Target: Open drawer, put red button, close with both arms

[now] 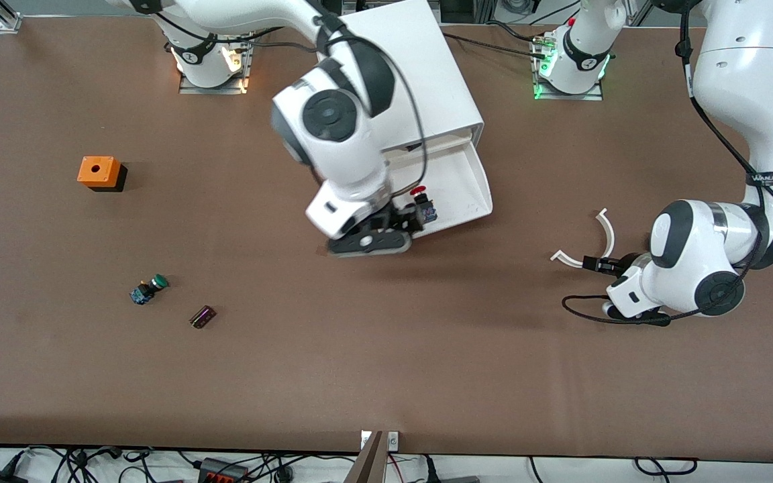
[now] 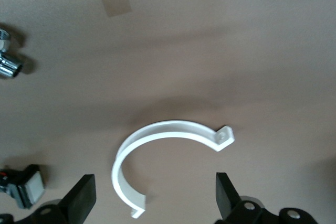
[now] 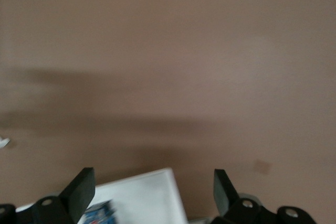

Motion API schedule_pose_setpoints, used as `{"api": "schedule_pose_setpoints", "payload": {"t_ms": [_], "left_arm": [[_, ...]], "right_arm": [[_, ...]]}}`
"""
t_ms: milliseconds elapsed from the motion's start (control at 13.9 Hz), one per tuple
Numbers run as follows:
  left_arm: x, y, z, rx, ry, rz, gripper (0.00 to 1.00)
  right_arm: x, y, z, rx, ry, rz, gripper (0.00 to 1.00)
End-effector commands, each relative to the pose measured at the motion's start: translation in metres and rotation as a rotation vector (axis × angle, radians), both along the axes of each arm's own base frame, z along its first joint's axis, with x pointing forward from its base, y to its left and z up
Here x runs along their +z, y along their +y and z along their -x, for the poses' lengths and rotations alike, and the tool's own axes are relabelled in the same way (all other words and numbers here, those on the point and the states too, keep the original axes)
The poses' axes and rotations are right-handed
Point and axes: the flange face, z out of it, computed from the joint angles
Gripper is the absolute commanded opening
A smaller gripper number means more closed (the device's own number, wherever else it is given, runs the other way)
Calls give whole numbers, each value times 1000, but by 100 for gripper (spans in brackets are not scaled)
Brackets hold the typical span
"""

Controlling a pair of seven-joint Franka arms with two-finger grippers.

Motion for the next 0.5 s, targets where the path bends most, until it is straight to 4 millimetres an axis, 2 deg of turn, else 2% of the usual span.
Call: {"api": "schedule_pose_setpoints", "payload": {"t_ms": [0,72,215,359,430], "left_arm": [[13,-48,1,110,-16,-21,100],[16,-69,3,145,-22,-23,100],[20,-115,2,241,-91,-11,100],[24,-157,9,256,-106,-14,100],[27,-166,10,247,-113,-10,100]], "right_arm": [[14,-86,-39,-46,50,40,100],[23,-121,-52,-70,56,50,100],[24,-186,-68,-63,109,97,100],[22,-241,-77,-27,138,145,100],[27,-264,-77,-35,143,143,100]]}}
